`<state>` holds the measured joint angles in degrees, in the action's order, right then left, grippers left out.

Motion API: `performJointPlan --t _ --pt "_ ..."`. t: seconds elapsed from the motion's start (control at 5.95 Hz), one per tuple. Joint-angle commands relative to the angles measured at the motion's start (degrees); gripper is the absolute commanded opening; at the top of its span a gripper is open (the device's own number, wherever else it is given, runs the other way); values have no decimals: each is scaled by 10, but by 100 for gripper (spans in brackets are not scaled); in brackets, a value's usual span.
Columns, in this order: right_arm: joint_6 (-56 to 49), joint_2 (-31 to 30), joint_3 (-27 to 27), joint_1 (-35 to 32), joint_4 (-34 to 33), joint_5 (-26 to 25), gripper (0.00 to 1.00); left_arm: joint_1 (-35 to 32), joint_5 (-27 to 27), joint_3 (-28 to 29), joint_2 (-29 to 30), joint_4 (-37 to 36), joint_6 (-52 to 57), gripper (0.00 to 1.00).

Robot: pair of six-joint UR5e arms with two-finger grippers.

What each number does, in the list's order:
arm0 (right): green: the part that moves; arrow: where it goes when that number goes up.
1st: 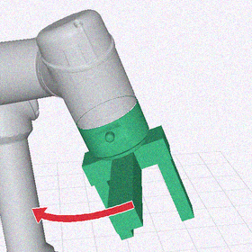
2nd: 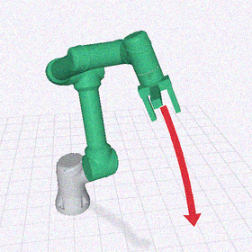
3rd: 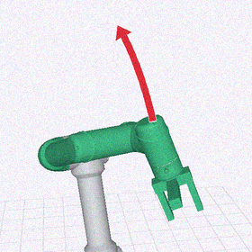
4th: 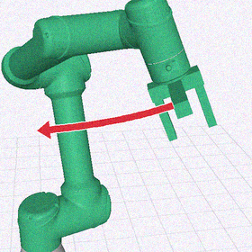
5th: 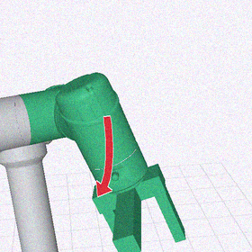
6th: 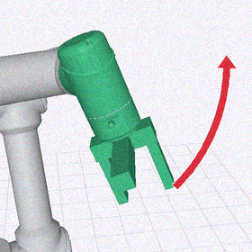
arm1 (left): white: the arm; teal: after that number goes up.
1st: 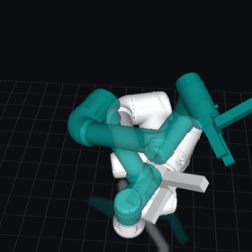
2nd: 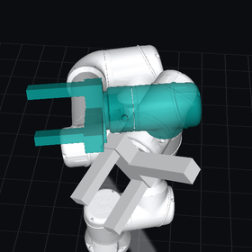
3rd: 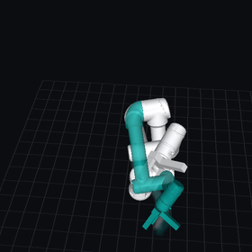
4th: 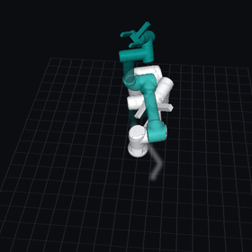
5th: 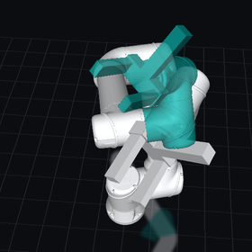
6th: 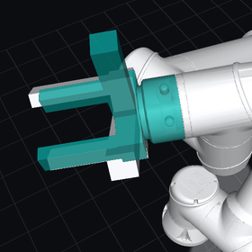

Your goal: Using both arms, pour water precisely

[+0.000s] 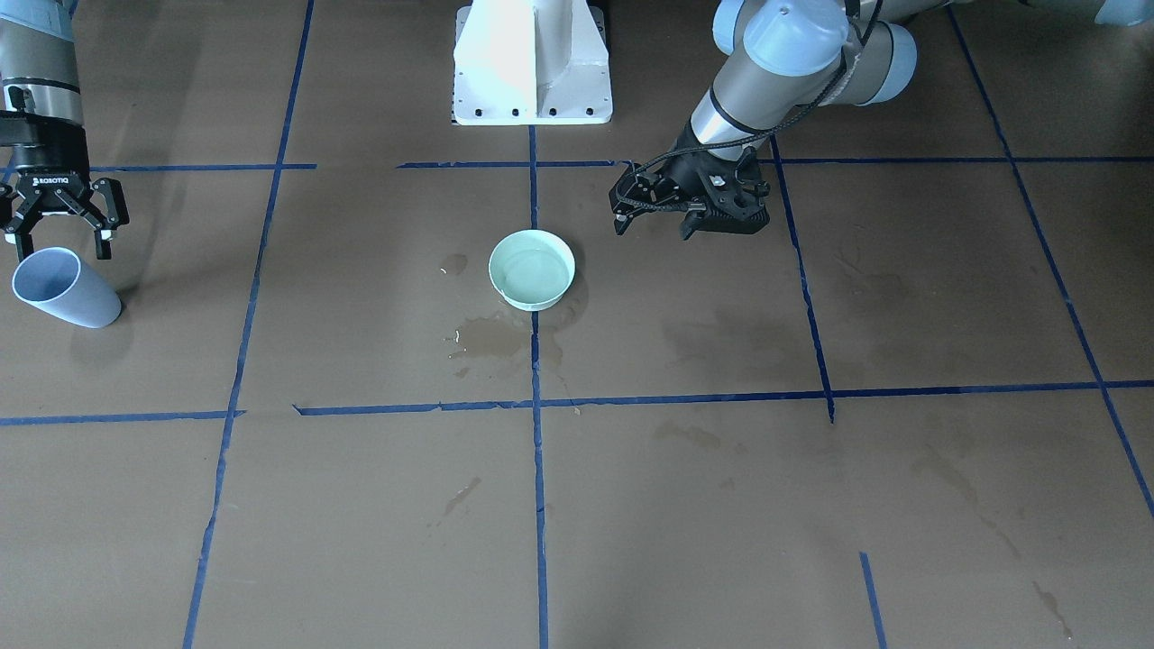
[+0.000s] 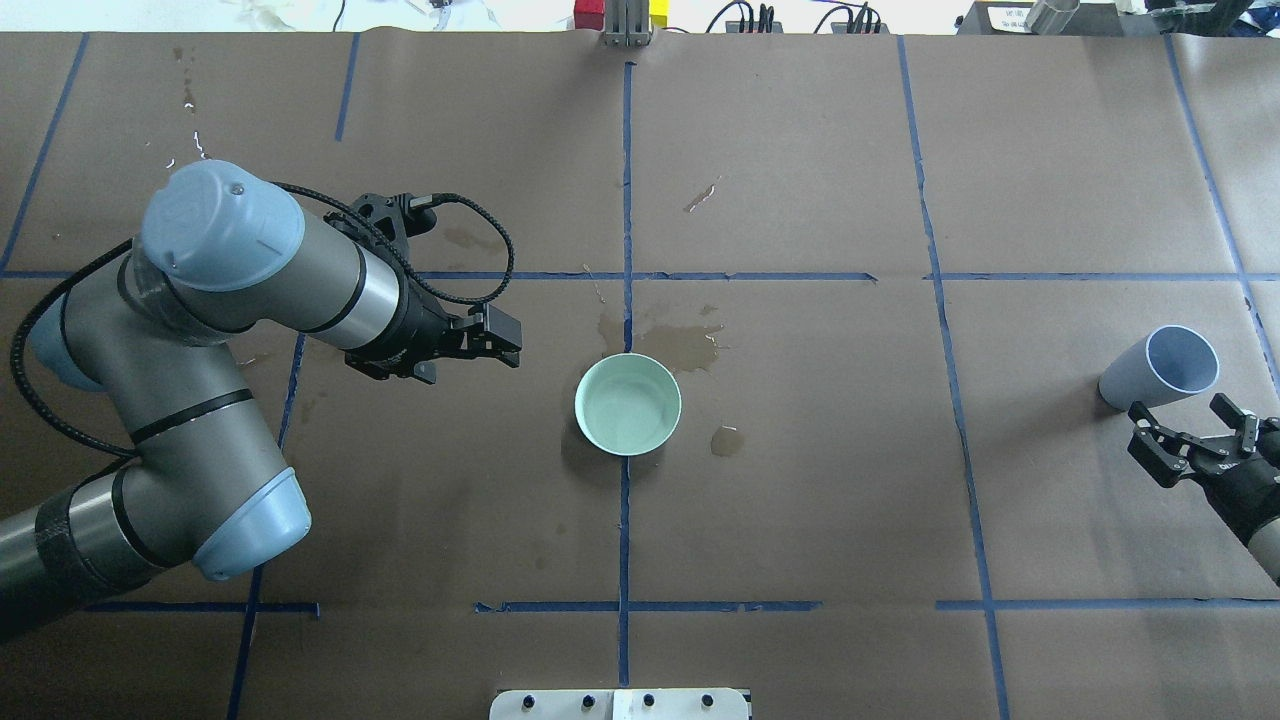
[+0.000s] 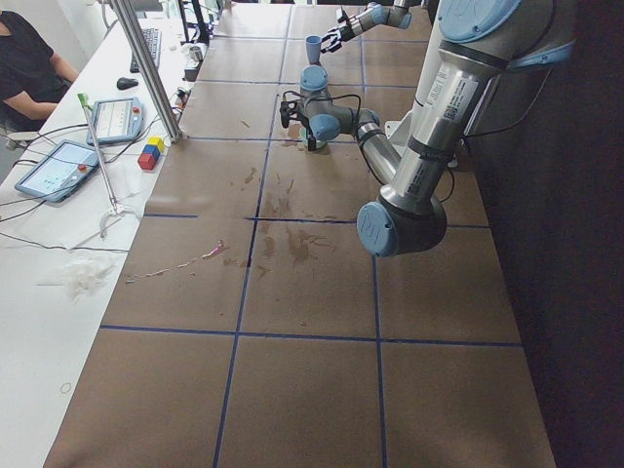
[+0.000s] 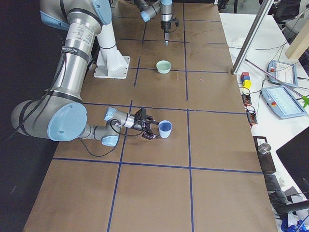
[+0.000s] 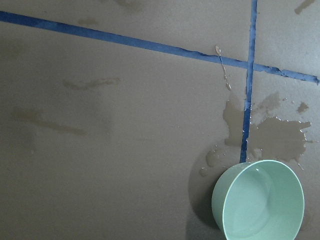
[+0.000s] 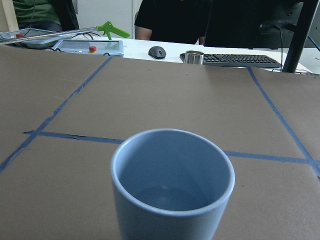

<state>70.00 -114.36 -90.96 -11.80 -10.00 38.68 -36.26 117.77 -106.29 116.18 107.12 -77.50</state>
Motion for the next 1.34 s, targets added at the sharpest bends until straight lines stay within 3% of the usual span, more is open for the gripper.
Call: performJointPlan --t 0.0,1.18 --pt "-3 17 18 -1 1 0 98 0 0 -8 -7 -1 0 99" --pt "-16 20 21 -21 4 5 98 0 0 -7 -10 -1 1 99"
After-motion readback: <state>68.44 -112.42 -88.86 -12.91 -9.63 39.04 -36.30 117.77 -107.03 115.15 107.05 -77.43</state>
